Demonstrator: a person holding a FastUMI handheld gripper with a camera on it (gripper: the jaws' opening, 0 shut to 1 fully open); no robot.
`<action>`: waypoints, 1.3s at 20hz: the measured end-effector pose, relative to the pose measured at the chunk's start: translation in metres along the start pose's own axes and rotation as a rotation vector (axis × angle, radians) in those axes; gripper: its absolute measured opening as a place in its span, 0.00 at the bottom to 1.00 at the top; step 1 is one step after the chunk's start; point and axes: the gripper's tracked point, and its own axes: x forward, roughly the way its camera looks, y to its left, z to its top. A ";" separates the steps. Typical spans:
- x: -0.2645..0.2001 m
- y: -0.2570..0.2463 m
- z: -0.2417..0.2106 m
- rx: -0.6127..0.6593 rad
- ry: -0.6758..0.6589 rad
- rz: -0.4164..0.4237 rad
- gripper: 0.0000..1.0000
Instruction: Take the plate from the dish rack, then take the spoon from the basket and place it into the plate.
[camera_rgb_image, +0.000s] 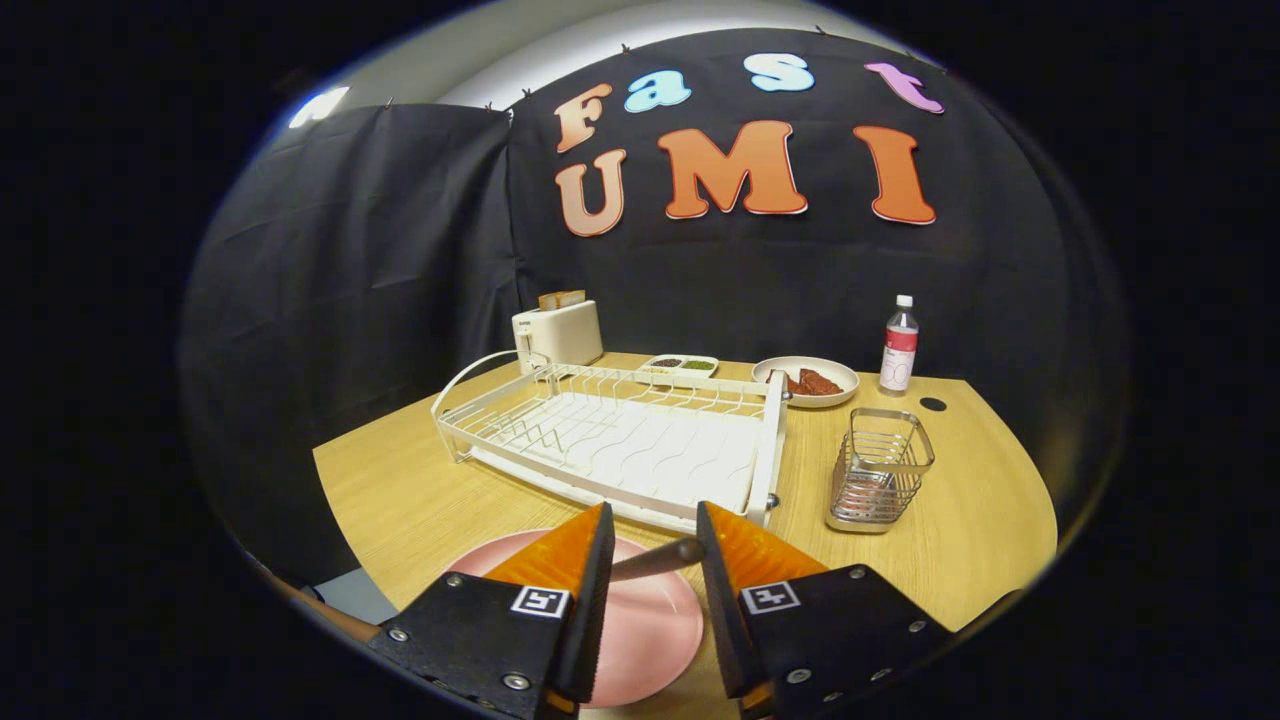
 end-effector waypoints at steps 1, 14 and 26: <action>0.001 -0.002 0.003 0.004 -0.010 -0.006 0.55; -0.030 -0.021 0.091 -0.023 -0.289 -0.169 0.81; -0.072 -0.023 0.139 -0.026 -0.429 -0.301 0.88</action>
